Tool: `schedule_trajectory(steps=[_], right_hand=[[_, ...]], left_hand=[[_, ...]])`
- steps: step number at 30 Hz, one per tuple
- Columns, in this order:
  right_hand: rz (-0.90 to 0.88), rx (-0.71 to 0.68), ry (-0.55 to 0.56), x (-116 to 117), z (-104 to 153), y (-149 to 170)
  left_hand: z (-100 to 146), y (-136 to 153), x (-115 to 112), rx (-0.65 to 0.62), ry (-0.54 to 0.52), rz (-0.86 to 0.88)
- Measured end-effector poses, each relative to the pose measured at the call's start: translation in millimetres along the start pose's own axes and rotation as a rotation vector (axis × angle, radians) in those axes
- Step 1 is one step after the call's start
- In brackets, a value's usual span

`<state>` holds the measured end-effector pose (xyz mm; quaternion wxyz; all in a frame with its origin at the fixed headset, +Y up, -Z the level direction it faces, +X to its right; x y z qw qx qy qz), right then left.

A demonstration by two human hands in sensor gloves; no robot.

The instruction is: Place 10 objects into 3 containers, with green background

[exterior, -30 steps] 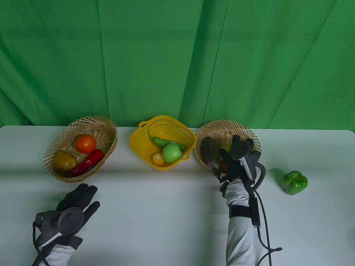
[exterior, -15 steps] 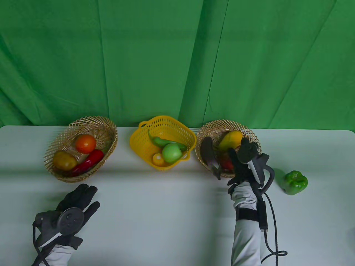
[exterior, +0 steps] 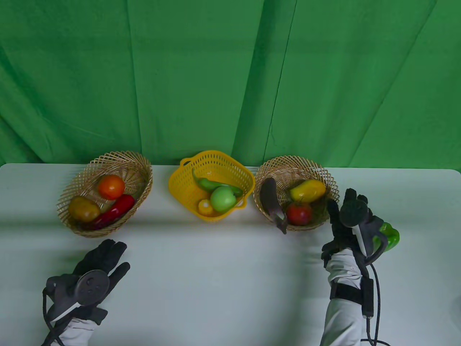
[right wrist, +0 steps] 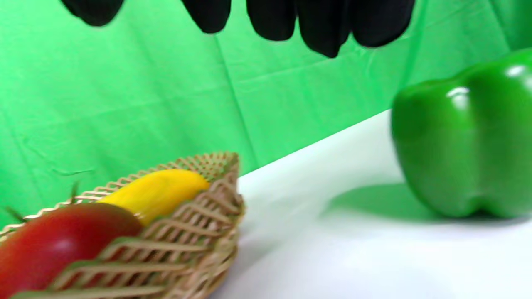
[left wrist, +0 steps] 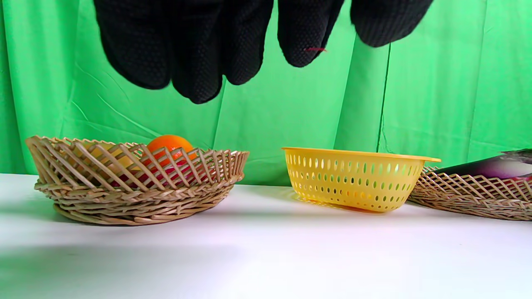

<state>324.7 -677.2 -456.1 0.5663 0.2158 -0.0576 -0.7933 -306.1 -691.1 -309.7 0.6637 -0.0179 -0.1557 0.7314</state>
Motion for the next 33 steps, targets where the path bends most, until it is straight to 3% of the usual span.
schedule_trajectory(steps=[9,16,24,33], right_hand=[[0.131,0.113,0.038,-10,5,55],[0.16,0.209,-0.048,7,9,92],[0.181,0.26,-0.18,34,11,106],[0.2,0.264,-0.073,34,11,104]], left_hand=[[0,0,-3,0.004,0.013,-0.001],[0,-1,-5,0.002,0.026,-0.003],[0,-1,-7,0.005,0.034,-0.003],[-1,-2,-10,0.005,0.049,-0.008]])
Point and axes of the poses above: the tracker on the back of each hand, its own y axis roughly to the little-finger side, its own z axis roughly from the fingertips to the wrist, x = y × z, the point moved 5 cm from there along -z, roughly from the wrist to the fingertips, and after that the axes turned 5 degrees about -x, right-handed, at the moved point
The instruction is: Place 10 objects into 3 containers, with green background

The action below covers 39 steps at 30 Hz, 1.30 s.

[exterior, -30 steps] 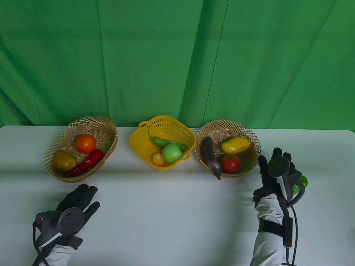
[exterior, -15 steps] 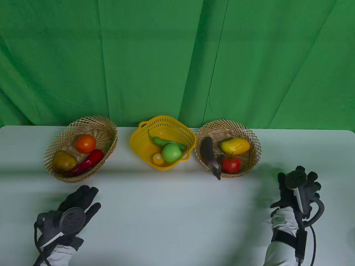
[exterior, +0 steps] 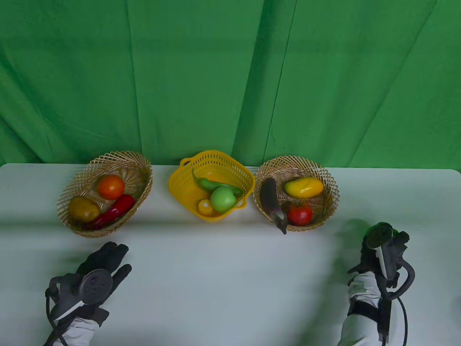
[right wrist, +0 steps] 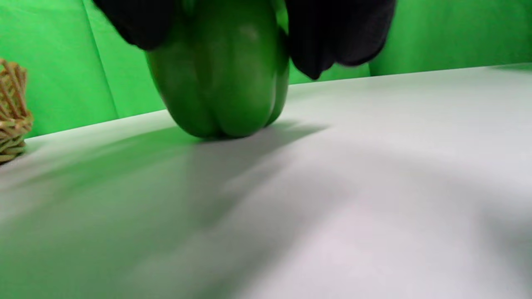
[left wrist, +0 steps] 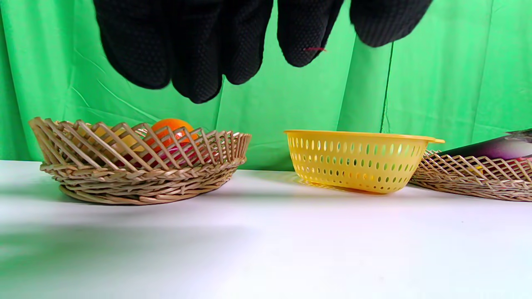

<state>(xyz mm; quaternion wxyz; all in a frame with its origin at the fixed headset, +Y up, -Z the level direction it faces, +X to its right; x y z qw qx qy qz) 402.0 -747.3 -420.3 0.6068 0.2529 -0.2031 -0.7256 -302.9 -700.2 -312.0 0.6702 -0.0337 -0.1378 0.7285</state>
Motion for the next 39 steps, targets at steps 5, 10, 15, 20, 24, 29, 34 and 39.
schedule_trajectory(steps=[5,10,15,20,24,29,34,39], right_hand=[[0.065,-0.008,0.011,-7,-1,-6],[0.107,-0.008,-0.01,-13,-2,-11],[0.095,-0.026,-0.042,-16,-2,-14],[0.075,-0.058,-0.018,-22,2,-25],[0.047,-0.107,0.012,-30,7,-38],[-0.086,-0.259,0.061,-46,29,-59],[-0.201,-0.349,0.122,-69,46,-80],[-0.194,-0.383,0.163,-82,49,-103]], left_hand=[[0,0,0,0.001,0.0,0.001],[0,0,-1,0.0,-0.002,0.0],[0,1,-1,0.001,-0.005,0.001],[0,1,0,-0.001,-0.014,0.002],[0,2,0,-0.002,-0.019,0.003],[1,4,2,0.001,-0.034,0.005],[1,4,-1,0.001,-0.023,0.002],[1,5,1,0.0,-0.032,0.004]])
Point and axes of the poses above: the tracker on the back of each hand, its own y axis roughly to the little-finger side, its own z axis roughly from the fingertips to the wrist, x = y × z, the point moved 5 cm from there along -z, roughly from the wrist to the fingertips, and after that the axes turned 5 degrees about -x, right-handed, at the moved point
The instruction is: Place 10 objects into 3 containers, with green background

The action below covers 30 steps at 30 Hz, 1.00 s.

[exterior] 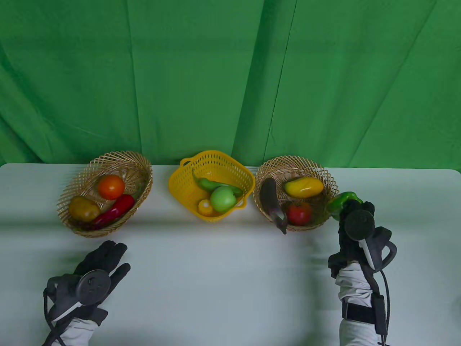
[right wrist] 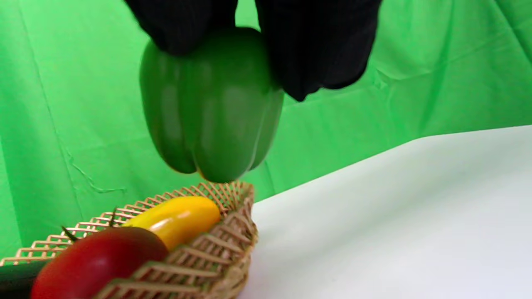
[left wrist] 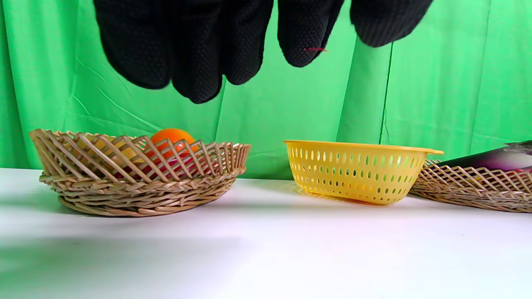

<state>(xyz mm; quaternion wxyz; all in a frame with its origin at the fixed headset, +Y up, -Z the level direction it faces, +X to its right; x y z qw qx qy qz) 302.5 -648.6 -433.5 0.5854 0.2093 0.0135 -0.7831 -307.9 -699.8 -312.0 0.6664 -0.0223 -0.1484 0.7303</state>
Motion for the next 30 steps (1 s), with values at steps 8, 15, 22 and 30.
schedule_trajectory(steps=[8,15,22,30], right_hand=[[-0.021,0.032,-0.042,25,-14,-21],[-0.061,0.025,-0.055,31,-7,-19],[-0.143,0.001,-0.088,24,10,-18],[-0.189,-0.164,-0.15,19,52,-46]], left_hand=[[0,-1,-1,-0.005,0.004,-0.003],[0,1,0,-0.001,-0.005,0.002],[0,-1,3,-0.016,-0.022,0.009],[-1,-1,3,-0.019,-0.026,0.024]])
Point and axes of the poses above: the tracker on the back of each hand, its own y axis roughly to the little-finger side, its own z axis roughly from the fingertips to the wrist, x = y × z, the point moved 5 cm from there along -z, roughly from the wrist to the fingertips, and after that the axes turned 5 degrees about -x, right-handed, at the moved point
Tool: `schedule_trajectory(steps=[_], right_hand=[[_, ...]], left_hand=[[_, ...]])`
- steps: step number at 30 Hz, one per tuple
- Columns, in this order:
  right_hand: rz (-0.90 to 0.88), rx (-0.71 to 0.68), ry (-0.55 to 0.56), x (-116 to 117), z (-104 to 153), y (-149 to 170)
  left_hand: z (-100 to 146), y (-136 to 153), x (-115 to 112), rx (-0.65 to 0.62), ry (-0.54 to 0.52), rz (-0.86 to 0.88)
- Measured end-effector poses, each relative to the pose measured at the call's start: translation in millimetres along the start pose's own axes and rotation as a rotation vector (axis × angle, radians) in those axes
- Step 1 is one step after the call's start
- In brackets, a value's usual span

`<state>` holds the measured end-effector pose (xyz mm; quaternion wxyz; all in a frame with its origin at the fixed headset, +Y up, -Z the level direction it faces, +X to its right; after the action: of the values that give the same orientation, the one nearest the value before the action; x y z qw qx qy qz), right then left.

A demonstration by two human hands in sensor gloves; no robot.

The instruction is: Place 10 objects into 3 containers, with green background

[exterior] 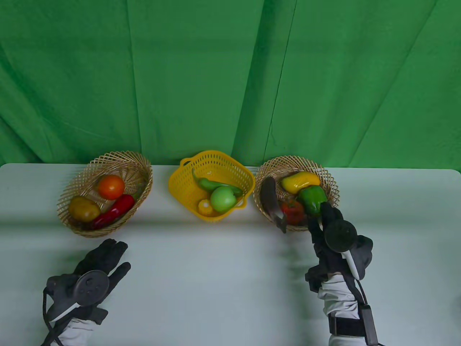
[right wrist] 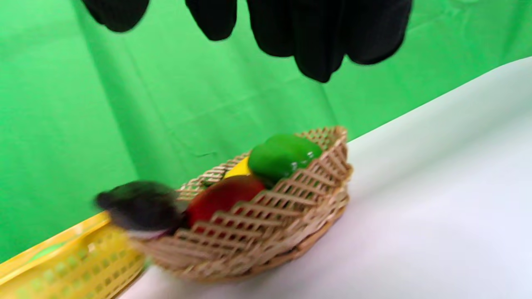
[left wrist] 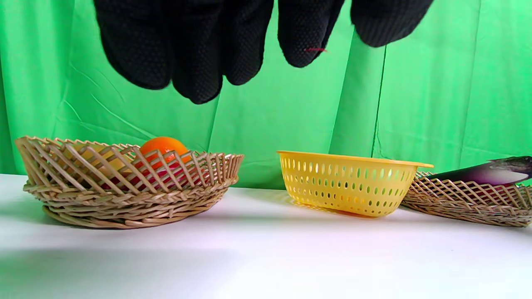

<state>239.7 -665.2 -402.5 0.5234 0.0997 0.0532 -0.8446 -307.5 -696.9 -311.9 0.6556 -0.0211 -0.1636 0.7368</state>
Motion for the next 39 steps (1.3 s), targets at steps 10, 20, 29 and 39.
schedule_trajectory(steps=[10,20,29,39], right_hand=[[0.109,-0.228,-0.094,27,67,-47],[0.179,-0.331,-0.13,46,102,-67],[0.188,-0.333,-0.175,60,104,-67],[0.203,-0.349,-0.209,70,106,-68]], left_hand=[[-2,-3,-7,-0.012,0.024,0.008],[-3,-8,-11,-0.03,0.038,0.0],[-3,-10,-12,-0.035,0.042,0.001],[-3,-12,-13,-0.039,0.049,-0.002]])
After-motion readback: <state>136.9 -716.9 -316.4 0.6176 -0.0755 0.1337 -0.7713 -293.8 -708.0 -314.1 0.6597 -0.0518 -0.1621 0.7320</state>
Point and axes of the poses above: the tracker on the back of each hand, its own y axis roughly to the little-finger side, its own z axis roughly from the fingertips to the wrist, x = y × z, the point moved 5 cm from there along -z, roughly from the wrist to the fingertips, and after that the axes turned 5 degrees about -x, right-handed, at the moved point
